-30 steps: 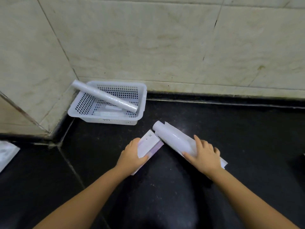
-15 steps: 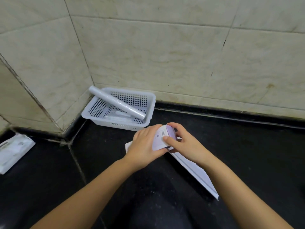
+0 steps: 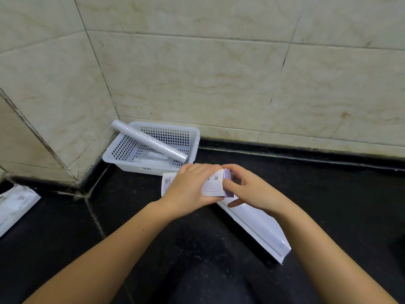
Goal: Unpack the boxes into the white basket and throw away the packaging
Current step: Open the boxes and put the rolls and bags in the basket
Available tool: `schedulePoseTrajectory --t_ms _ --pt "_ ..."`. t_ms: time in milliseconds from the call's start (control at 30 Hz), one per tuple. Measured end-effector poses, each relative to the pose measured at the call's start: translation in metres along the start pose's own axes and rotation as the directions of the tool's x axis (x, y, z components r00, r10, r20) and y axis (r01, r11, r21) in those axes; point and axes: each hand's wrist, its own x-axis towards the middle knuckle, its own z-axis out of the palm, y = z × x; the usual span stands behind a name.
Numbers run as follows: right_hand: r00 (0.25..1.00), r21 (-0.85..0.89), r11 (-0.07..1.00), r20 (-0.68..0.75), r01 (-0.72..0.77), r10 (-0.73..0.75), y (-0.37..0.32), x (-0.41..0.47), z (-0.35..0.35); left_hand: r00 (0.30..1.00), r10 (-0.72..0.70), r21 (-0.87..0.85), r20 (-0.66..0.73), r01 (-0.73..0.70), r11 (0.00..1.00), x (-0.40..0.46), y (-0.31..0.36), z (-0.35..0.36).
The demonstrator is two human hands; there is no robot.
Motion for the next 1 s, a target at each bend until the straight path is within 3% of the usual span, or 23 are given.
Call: schedulePoseTrajectory --t_ms 100,167,333,400,433,500,567,633,667,733,833,933,1000 --pt "0.999 0.016 1.000 0.028 0.020 -0.020 -0.001 -0.001 -0.002 0.997 0.073 0.090 0.015 -0.074 0.993 0.001 0.000 -0.004" --pt "0.998 0.124 0.991 0.034 0.040 -0.045 -0.001 -0.003 -0.008 0.999 0.047 0.060 0.021 -0.048 0.997 0.003 0.001 -0.007" --pt "0.999 0.482 0.876 0.017 0.026 -0.039 0.012 -0.007 -0.031 0.995 -0.097 -0.313 0.010 0.095 0.945 -0.004 -0.001 -0.022" --pt "0.999 0.518 0.855 -0.008 0.031 -0.031 0.019 -0.006 -0.033 0.992 -0.125 -0.424 0.029 0.126 0.897 -0.008 0.002 -0.025" --pt "0.998 0.421 0.906 -0.060 0.046 -0.023 0.022 -0.005 -0.033 0.991 -0.133 -0.443 0.032 0.134 0.887 -0.008 0.004 -0.025" --pt "0.970 -0.035 0.996 -0.228 0.080 -0.086 0.025 -0.003 -0.031 0.989 -0.146 -0.439 0.034 0.146 0.886 -0.008 0.005 -0.023" --pt "0.865 -0.496 0.851 -0.337 0.172 -0.371 0.020 -0.005 -0.026 0.984 -0.178 -0.442 0.026 0.171 0.881 -0.007 0.004 -0.020" --pt "0.710 -0.708 0.635 -0.273 0.308 -0.649 0.010 -0.010 -0.018 0.978 -0.210 -0.439 0.001 0.189 0.878 -0.005 0.003 -0.017" --pt "0.675 -0.738 0.573 -0.221 0.357 -0.704 0.007 -0.012 -0.014 0.977 -0.214 -0.433 -0.008 0.190 0.881 -0.003 0.003 -0.016" --pt "0.695 -0.741 0.544 -0.146 0.394 -0.704 0.004 -0.013 -0.004 0.977 -0.211 -0.432 -0.007 0.187 0.882 0.000 0.006 -0.015" --pt "0.751 -0.692 0.606 -0.138 0.393 -0.645 0.005 -0.014 0.000 0.979 -0.203 -0.426 -0.007 0.181 0.887 0.003 0.011 -0.013" --pt "0.712 -0.641 0.629 -0.178 0.439 -0.679 0.009 -0.019 -0.003 0.970 -0.238 -0.442 -0.040 0.197 0.875 0.005 0.010 -0.010" --pt "0.730 -0.594 0.657 -0.164 0.464 -0.664 0.010 -0.024 -0.004 0.962 -0.266 -0.448 -0.064 0.211 0.869 0.006 0.009 -0.008"
